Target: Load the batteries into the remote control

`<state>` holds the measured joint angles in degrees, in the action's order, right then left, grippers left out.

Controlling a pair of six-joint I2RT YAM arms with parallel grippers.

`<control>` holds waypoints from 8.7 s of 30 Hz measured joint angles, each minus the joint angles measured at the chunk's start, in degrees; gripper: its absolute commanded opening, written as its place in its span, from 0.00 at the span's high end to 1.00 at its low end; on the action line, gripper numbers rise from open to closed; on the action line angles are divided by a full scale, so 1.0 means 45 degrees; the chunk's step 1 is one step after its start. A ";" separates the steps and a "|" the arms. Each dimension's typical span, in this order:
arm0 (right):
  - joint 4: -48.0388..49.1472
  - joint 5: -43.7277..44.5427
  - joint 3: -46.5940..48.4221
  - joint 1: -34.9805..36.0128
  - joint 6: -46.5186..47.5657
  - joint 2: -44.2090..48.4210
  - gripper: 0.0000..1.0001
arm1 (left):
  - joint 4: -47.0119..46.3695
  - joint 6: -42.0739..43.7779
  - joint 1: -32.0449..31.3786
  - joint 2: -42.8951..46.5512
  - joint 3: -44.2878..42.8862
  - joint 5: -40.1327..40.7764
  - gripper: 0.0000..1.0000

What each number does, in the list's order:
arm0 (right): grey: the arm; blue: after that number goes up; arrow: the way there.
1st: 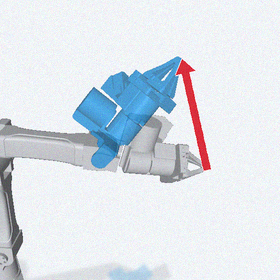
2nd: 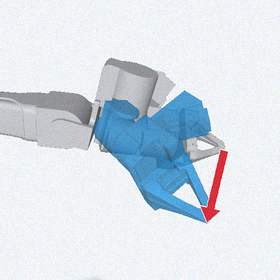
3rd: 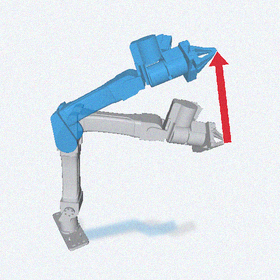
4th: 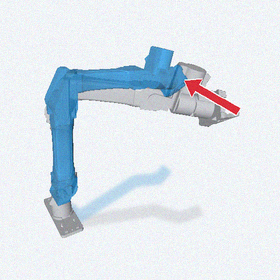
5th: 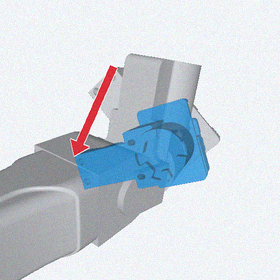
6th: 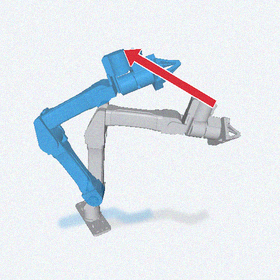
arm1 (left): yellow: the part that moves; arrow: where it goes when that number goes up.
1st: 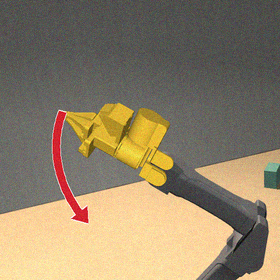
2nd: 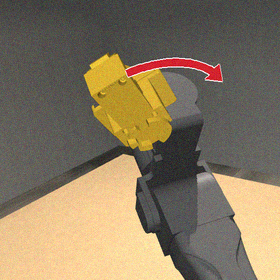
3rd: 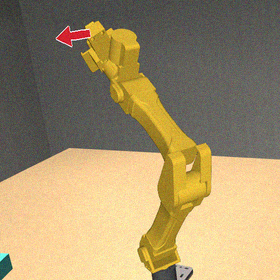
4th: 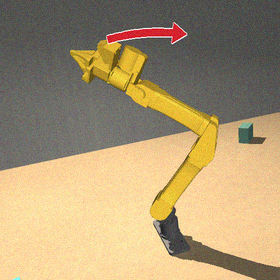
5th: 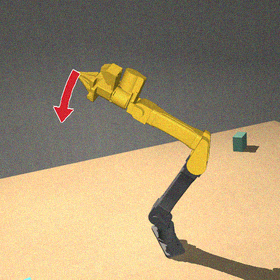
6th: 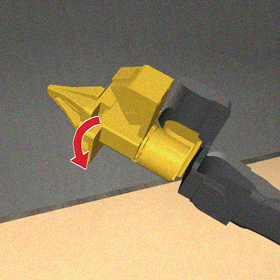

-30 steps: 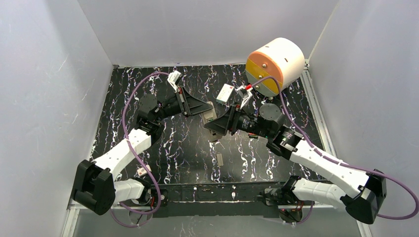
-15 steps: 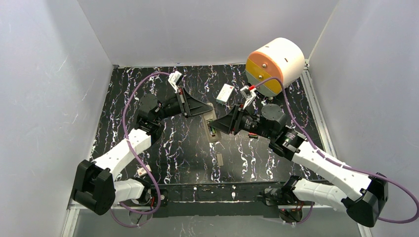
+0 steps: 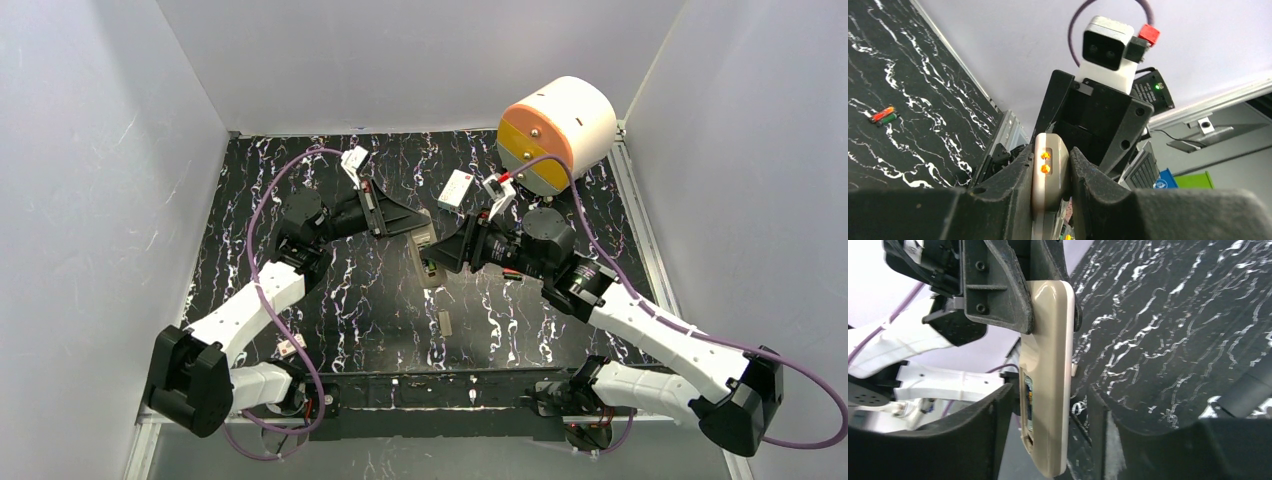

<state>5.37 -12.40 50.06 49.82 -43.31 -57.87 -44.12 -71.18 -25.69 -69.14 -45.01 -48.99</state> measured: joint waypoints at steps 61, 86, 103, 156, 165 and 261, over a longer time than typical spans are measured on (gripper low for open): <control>-0.9126 0.7791 0.2856 0.3429 -0.3060 -0.9505 0.61 | 1.4596 0.6256 0.1185 0.7436 0.1928 1.0078 1.00; -1.0511 0.7616 -0.0345 0.0335 -1.3731 -0.6339 0.27 | 1.5790 0.7150 0.1185 0.9466 0.1943 0.8461 1.00; -0.7514 0.9219 -0.0165 -0.0520 -0.0146 -0.2744 0.37 | 1.5334 0.7291 0.1185 0.8267 0.1681 0.8068 1.00; -1.0219 0.5265 0.0073 0.0170 0.3517 -0.4969 0.35 | 1.4192 0.6912 0.1190 0.7276 0.2016 0.7504 1.00; -1.0166 0.4702 0.0189 0.1923 0.3094 -0.5430 0.33 | 1.4212 0.6907 0.1185 0.7266 0.2016 0.7650 1.00; -1.0428 0.5187 0.7966 0.5042 0.2516 -0.7864 0.63 | 0.6902 0.4726 0.1360 0.6776 0.4614 0.4007 1.00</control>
<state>-41.56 10.94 85.91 72.51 -31.99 -93.25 -13.06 -49.91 -19.57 -38.65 -24.25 -30.96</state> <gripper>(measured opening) 0.365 0.243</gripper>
